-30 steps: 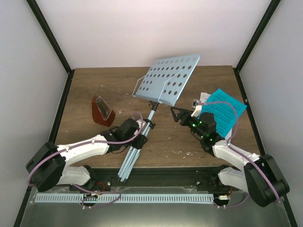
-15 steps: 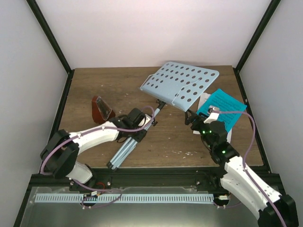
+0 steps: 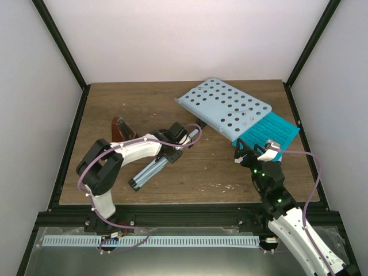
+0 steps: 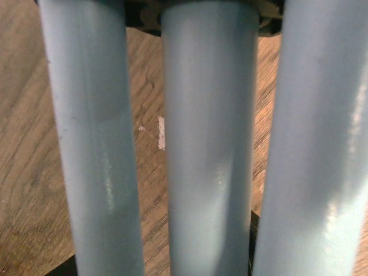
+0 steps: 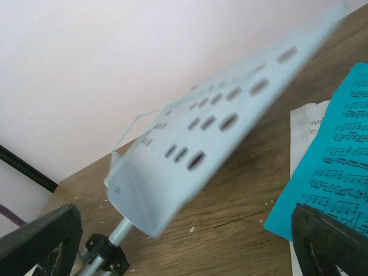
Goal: Pack up the instrument practice props
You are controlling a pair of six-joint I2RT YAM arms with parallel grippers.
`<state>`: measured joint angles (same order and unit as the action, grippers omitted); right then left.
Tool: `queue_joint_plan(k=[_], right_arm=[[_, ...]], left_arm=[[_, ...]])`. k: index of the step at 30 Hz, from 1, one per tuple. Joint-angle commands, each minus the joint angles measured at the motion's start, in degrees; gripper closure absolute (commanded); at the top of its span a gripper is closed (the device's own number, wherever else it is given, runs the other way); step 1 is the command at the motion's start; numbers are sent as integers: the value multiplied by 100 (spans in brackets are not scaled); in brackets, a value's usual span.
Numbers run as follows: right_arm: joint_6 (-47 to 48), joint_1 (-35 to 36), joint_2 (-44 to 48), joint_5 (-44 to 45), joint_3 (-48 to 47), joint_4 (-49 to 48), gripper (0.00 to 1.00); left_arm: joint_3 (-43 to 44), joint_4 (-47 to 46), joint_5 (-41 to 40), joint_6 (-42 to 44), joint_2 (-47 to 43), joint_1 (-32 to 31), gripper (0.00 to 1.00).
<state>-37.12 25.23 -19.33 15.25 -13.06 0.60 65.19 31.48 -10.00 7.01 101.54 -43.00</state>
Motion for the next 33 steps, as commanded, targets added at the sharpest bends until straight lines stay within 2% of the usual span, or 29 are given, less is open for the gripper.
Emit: queue_joint_plan(k=[1, 2, 7, 20, 33], right_arm=[[186, -1, 150, 251, 7, 124, 0], [226, -1, 143, 263, 5, 128, 0], [372, 1, 79, 329, 14, 187, 0], [376, -1, 274, 252, 190, 274, 0], [829, 0, 525, 102, 180, 98, 0]], left_arm=[[670, -979, -583, 228, -56, -11, 100], [693, -946, -624, 231, 0, -8, 100], [759, -850, -617, 278, 127, -9, 82], [660, -635, -255, -35, 328, -8, 54], [530, -749, 30, -244, 136, -9, 31]])
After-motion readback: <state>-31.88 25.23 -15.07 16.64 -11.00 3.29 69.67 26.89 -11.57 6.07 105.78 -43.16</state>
